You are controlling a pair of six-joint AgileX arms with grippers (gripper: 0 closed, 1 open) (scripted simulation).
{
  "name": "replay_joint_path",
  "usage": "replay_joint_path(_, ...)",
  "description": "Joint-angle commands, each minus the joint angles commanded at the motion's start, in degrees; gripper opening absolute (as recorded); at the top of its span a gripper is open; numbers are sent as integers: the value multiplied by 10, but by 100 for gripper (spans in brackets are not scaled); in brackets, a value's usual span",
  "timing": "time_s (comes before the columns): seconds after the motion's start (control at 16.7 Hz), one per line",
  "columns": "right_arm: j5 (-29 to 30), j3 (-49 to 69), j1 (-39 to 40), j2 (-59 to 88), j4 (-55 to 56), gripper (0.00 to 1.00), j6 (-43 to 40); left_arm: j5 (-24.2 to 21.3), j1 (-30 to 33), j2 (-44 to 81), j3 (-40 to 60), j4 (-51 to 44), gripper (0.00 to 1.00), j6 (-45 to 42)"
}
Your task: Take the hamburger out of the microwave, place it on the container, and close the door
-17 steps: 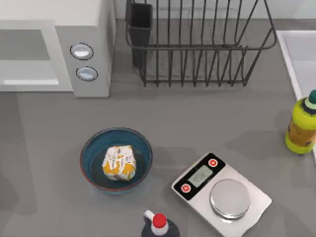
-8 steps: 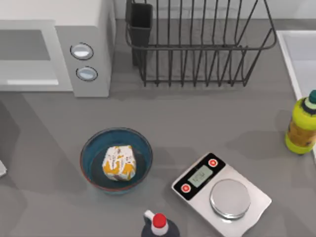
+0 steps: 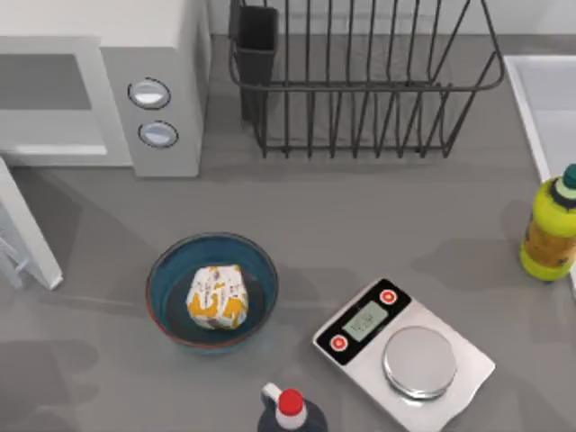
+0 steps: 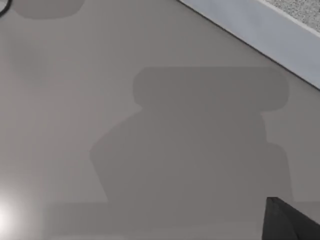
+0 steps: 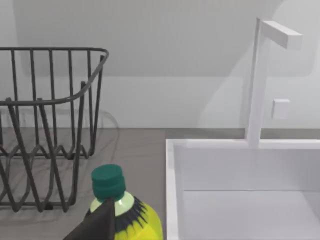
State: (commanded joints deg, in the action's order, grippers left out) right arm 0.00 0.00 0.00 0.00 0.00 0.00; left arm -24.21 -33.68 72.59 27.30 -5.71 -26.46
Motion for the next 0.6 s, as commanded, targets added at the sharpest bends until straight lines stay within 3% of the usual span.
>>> replay_joint_path(0.36, 0, 0, 0, 0, 0, 100, 0, 8, 11, -6, -6, 1, 0, 12)
replay_joint_path(0.6, 0, 0, 0, 0, 0, 100, 0, 66, 97, -39, -27, 5, 0, 78)
